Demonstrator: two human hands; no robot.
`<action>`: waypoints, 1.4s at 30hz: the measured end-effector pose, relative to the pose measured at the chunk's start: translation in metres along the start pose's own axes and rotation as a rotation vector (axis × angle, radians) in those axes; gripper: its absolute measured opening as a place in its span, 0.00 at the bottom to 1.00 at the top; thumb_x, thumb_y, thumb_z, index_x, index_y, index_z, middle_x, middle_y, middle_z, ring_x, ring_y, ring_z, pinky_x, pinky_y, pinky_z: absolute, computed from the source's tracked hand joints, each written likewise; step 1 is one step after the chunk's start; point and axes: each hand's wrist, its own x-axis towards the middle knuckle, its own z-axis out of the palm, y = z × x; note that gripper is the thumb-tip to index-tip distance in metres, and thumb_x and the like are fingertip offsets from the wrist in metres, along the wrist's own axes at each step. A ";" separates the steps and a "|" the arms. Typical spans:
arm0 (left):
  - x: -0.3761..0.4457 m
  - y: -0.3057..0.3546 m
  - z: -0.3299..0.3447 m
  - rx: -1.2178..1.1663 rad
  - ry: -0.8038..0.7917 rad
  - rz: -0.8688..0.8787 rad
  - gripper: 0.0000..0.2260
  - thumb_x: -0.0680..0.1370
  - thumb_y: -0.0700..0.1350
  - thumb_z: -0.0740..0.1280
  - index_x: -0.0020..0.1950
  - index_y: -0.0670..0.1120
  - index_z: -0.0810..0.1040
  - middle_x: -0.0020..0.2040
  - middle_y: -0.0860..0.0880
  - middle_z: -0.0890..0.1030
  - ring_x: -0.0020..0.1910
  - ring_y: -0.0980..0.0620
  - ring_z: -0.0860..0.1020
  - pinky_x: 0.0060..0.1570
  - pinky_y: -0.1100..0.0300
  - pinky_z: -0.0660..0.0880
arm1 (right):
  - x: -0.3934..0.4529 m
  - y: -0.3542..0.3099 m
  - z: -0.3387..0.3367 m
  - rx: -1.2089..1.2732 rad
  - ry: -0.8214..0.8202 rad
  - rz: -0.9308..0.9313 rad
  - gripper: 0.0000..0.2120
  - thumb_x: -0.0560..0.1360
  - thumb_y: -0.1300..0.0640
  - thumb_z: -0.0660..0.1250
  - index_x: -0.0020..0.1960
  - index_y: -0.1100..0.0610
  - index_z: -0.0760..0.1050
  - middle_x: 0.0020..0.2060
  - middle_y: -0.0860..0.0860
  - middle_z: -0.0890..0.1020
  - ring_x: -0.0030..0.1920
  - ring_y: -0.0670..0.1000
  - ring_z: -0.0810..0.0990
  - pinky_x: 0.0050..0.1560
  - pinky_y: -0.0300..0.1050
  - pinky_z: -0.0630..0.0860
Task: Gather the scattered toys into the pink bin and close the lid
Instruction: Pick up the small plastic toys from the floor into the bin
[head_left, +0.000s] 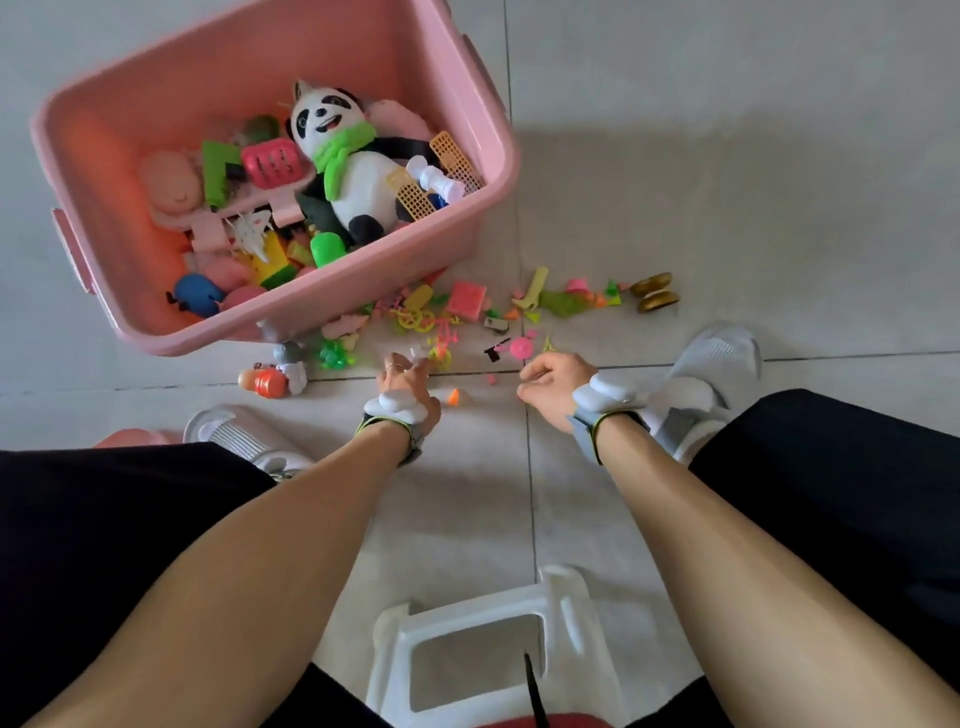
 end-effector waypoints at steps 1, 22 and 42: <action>0.000 -0.001 0.003 -0.047 0.035 0.012 0.24 0.76 0.41 0.64 0.71 0.53 0.68 0.67 0.45 0.62 0.60 0.43 0.72 0.51 0.54 0.73 | 0.000 0.001 0.001 0.000 -0.004 0.002 0.06 0.73 0.57 0.67 0.48 0.48 0.76 0.47 0.47 0.80 0.47 0.49 0.78 0.39 0.35 0.70; -0.008 -0.022 -0.002 -0.705 0.328 -0.253 0.02 0.73 0.48 0.67 0.41 0.52 0.76 0.40 0.53 0.81 0.38 0.48 0.79 0.32 0.62 0.71 | 0.059 -0.072 0.036 -0.380 0.139 -0.246 0.26 0.73 0.59 0.65 0.70 0.53 0.65 0.66 0.57 0.67 0.65 0.61 0.71 0.61 0.49 0.71; -0.005 -0.033 -0.010 -0.937 0.277 -0.387 0.14 0.57 0.59 0.64 0.34 0.51 0.74 0.34 0.44 0.82 0.37 0.41 0.82 0.39 0.42 0.82 | 0.096 -0.101 0.049 -0.645 0.118 -0.260 0.27 0.80 0.56 0.57 0.76 0.61 0.53 0.73 0.59 0.59 0.70 0.62 0.62 0.69 0.51 0.62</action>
